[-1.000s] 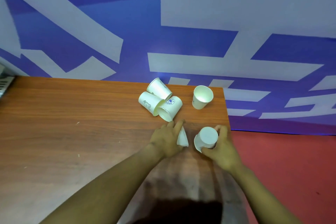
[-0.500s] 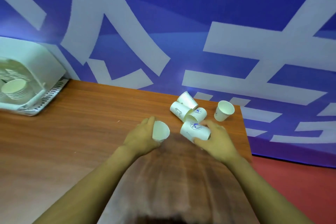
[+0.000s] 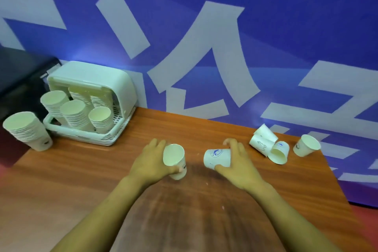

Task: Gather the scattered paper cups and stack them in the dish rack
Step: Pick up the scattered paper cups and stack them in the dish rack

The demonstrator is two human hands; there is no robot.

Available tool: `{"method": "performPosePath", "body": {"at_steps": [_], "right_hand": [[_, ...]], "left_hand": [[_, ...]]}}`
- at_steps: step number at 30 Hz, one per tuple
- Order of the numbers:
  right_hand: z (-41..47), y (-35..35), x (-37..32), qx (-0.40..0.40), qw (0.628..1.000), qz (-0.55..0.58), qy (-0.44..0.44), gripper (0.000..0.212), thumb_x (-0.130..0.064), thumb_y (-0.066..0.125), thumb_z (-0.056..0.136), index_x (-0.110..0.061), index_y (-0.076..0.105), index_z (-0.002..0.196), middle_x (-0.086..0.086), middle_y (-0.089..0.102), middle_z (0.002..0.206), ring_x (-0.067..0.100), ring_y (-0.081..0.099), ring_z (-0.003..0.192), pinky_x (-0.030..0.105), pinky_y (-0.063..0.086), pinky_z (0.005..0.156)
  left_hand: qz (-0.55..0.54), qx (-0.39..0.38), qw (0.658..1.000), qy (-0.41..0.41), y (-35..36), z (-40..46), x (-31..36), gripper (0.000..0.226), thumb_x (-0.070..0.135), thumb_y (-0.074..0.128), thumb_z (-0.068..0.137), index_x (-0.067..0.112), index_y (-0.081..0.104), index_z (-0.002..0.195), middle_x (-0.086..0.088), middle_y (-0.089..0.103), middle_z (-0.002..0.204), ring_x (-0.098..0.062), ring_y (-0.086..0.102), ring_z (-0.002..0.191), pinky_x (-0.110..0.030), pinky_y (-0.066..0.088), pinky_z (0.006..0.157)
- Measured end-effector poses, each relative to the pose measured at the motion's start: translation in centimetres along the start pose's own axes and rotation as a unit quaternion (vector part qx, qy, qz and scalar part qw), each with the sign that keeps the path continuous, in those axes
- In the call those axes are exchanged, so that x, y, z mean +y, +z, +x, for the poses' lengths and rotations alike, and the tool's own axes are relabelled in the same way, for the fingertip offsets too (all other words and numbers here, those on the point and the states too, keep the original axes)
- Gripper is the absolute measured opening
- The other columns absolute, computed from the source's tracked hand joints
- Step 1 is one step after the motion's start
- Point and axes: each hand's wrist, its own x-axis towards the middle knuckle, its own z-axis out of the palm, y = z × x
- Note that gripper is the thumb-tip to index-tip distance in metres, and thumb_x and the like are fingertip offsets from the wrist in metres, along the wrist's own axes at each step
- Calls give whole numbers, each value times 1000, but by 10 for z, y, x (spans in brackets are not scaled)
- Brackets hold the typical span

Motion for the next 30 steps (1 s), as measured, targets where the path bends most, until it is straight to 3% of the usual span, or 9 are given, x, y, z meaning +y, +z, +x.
{"method": "performPosePath", "body": {"at_steps": [3, 5, 10, 12, 14, 19, 23, 26, 30], "right_hand": [[7, 29, -43, 1, 1000, 1, 2, 67, -27, 73, 70, -28, 36, 126, -4, 34, 116, 18, 41, 111, 28, 46, 80], [7, 45, -61, -13, 1000, 4, 5, 64, -27, 72, 72, -26, 38, 126, -3, 30, 116, 20, 42, 112, 28, 43, 87], [20, 60, -84, -36, 999, 14, 2, 73, -25, 75, 73, -27, 35, 134, -5, 34, 120, 12, 43, 108, 20, 35, 88], [32, 64, -90, -30, 999, 31, -4, 72, -24, 78, 70, -26, 37, 129, -7, 39, 119, 10, 44, 107, 19, 35, 87], [45, 71, -93, -43, 999, 30, -13, 64, -25, 80, 68, -26, 43, 121, -7, 42, 116, 10, 48, 104, 19, 36, 83], [76, 102, -105, -89, 996, 0, -8, 66, -36, 76, 73, -28, 45, 131, -10, 40, 122, 10, 49, 107, 23, 40, 90], [81, 129, -121, -118, 993, -11, 4, 74, -39, 75, 75, -24, 41, 139, -9, 37, 125, 8, 45, 111, 17, 33, 89], [93, 133, -141, -94, 995, 0, 24, 76, -35, 75, 76, -27, 38, 142, -9, 31, 122, 6, 43, 106, 15, 31, 87], [102, 151, -180, -50, 997, 4, 61, 81, -33, 75, 75, -33, 32, 144, -8, 32, 125, 10, 45, 110, 19, 35, 90]], "left_hand": [[2, 8, 1000, -6, -24, -5, -41, 66, 48, 78, 65, 23, 49, 119, 6, 41, 109, -20, 45, 108, -29, 39, 87], [20, -2, 1000, -4, -36, -6, -60, 62, 39, 75, 70, 21, 47, 123, 6, 36, 109, -22, 42, 109, -27, 34, 84], [12, 10, 1000, -8, -58, 3, -85, 73, 29, 73, 67, 25, 41, 133, 2, 40, 121, -23, 40, 114, -31, 40, 93], [8, 12, 1000, -15, -65, 4, -93, 84, 25, 74, 68, 33, 33, 141, 4, 38, 125, -21, 37, 118, -29, 39, 98], [23, 11, 999, -26, -72, 5, -101, 81, 22, 73, 70, 35, 35, 140, 5, 37, 127, -20, 35, 121, -28, 38, 99], [48, 78, 995, -26, -111, 19, -123, 66, 20, 72, 70, 29, 47, 130, 2, 41, 128, -22, 41, 118, -27, 38, 93], [37, 124, 991, -16, -141, 32, -149, 65, 21, 74, 70, 29, 48, 129, 1, 42, 127, -24, 44, 115, -31, 42, 92], [34, 120, 992, 16, -159, 51, -165, 64, 30, 75, 74, 30, 47, 132, 2, 41, 130, -21, 43, 117, -25, 37, 90], [22, 78, 994, 68, -181, 72, -190, 69, 35, 74, 74, 37, 43, 135, 7, 39, 134, -21, 42, 121, -31, 40, 96]]}}
